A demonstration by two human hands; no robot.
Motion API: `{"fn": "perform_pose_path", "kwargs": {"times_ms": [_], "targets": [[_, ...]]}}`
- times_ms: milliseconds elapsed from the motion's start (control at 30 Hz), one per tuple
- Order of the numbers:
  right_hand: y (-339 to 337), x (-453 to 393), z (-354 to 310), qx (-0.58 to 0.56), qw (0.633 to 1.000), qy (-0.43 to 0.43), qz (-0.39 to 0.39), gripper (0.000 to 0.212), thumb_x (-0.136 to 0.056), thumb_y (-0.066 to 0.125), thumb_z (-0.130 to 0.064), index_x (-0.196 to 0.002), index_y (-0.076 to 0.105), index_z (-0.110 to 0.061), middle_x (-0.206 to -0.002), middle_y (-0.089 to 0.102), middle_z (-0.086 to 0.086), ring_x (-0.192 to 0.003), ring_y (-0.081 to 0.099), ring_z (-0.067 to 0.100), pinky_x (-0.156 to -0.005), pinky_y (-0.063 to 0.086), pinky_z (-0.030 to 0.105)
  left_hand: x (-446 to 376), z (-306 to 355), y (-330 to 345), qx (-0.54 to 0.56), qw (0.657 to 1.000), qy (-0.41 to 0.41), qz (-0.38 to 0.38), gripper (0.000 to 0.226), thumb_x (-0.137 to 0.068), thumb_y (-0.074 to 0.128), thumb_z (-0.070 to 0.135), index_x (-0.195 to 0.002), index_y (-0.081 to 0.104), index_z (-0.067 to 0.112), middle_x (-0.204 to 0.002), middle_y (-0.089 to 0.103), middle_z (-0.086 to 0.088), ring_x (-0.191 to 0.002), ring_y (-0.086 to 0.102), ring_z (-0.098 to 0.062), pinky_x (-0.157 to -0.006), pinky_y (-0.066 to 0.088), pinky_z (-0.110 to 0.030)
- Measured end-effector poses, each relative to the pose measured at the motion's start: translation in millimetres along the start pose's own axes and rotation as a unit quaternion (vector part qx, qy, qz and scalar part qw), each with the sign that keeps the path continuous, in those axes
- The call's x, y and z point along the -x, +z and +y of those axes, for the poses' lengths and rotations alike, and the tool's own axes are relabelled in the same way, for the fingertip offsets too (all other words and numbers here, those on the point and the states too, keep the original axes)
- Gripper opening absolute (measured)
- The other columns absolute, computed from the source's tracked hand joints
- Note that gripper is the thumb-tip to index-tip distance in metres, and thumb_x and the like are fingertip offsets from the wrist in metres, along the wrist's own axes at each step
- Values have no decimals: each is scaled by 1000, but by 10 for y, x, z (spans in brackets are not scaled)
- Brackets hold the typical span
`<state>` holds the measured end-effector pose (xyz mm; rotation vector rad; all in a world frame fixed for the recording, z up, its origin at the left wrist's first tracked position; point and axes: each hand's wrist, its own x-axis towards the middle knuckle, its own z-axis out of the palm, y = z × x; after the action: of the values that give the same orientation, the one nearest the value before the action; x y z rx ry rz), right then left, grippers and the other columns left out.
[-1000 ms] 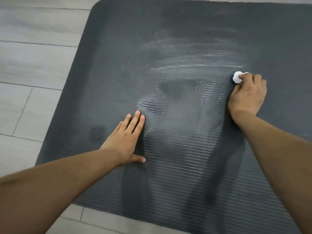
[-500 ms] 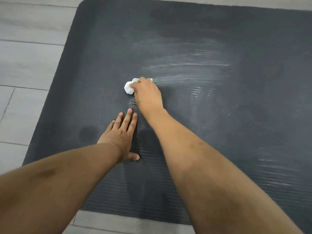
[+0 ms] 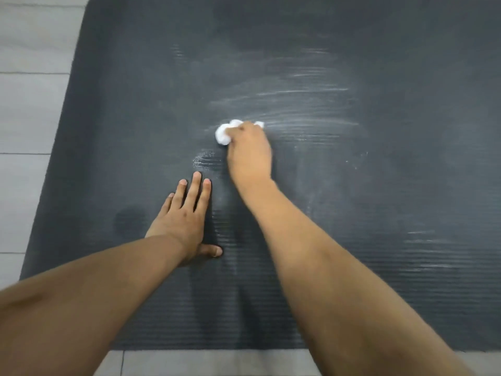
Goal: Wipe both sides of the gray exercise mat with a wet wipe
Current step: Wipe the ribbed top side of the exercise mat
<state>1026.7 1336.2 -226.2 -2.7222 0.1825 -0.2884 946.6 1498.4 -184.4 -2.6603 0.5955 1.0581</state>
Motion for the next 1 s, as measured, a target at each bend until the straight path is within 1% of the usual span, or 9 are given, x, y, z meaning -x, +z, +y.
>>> {"fn": "perform_pose_path", "kwargs": {"times_ms": [67, 167, 267, 367, 500, 600, 767, 900, 1000], "targets": [[133, 103, -508, -5, 996, -31, -80, 15, -70, 51, -13, -67, 48, -27, -78, 55, -2, -77, 49, 21, -62, 33, 29, -25, 44, -14, -14, 1000, -4, -6, 138, -79, 60, 80, -152, -34, 10, -161, -38, -12, -153, -25, -35, -128, -2, -45], [28, 163, -408, -34, 991, -56, -113, 13, -74, 56, -8, -73, 57, -21, -84, 55, -3, -89, 52, 21, -61, 38, 29, -44, 58, -14, -5, 1000, -9, -10, 142, -78, 64, 78, -152, -35, 9, -160, -41, -12, -153, -24, -35, -128, -1, -46], [-309, 262, 409, -1, 999, 28, -36, 19, -83, 49, -14, -87, 66, -23, -103, 63, 3, -101, 55, 27, -78, 48, 34, -27, 32, -3, 16, 1000, 6, 2, 141, -79, 64, 77, -150, -39, 11, -158, -45, -9, -153, -25, -33, -128, -1, -46], [-770, 474, 1325, 49, 975, 202, 78, 31, -84, 41, -12, -94, 70, -21, -104, 62, 11, -102, 54, 34, -78, 41, 33, -19, 18, 9, 24, 1000, 8, 8, 141, -79, 64, 77, -150, -39, 11, -158, -45, -9, -153, -25, -34, -128, -1, -46], [-800, 426, 1413, 72, 949, 289, 108, 30, -83, 41, -6, -87, 68, -20, -101, 61, 10, -98, 52, 31, -73, 29, 27, -32, 11, 16, 25, 1000, 10, 14, 142, -77, 64, 78, -150, -38, 11, -158, -44, -10, -153, -26, -35, -128, -2, -47], [-429, 303, 758, 56, 978, 186, 70, 24, -79, 48, -11, -82, 70, -20, -94, 65, 7, -90, 58, 30, -80, 37, 32, -9, -4, 19, 17, 1000, 12, 14, 142, -77, 62, 79, -150, -39, 11, -157, -45, -10, -153, -26, -34, -127, -4, -46], [-89, 481, -191, 44, 997, 23, -51, 32, -83, 34, -13, -84, 65, -21, -102, 63, 4, -94, 57, 27, -82, 44, 33, 88, 8, -8, 16, 999, 10, 47, 137, -78, 64, 78, -157, -25, 10, -166, -30, -9, -157, -13, -32, -128, 4, -45], [-544, 467, 489, 115, 989, -4, -94, 22, -83, 45, -14, -86, 67, -12, -98, 61, 14, -107, 54, 34, -80, 42, 39, 406, 91, 239, 44, 992, 37, 109, 108, -91, 64, 59, -162, -3, 11, -171, -7, -6, -157, 2, -32, -126, 16, -50], [-871, 505, 1330, 185, 978, 81, -58, 24, -73, 42, -17, -80, 65, -10, -93, 62, 16, -93, 54, 36, -72, 39, 39, 524, -36, 480, 55, 995, 75, 43, 139, -75, 75, 69, -158, -25, 18, -165, -33, -1, -156, -19, -28, -128, 2, -48]]}}
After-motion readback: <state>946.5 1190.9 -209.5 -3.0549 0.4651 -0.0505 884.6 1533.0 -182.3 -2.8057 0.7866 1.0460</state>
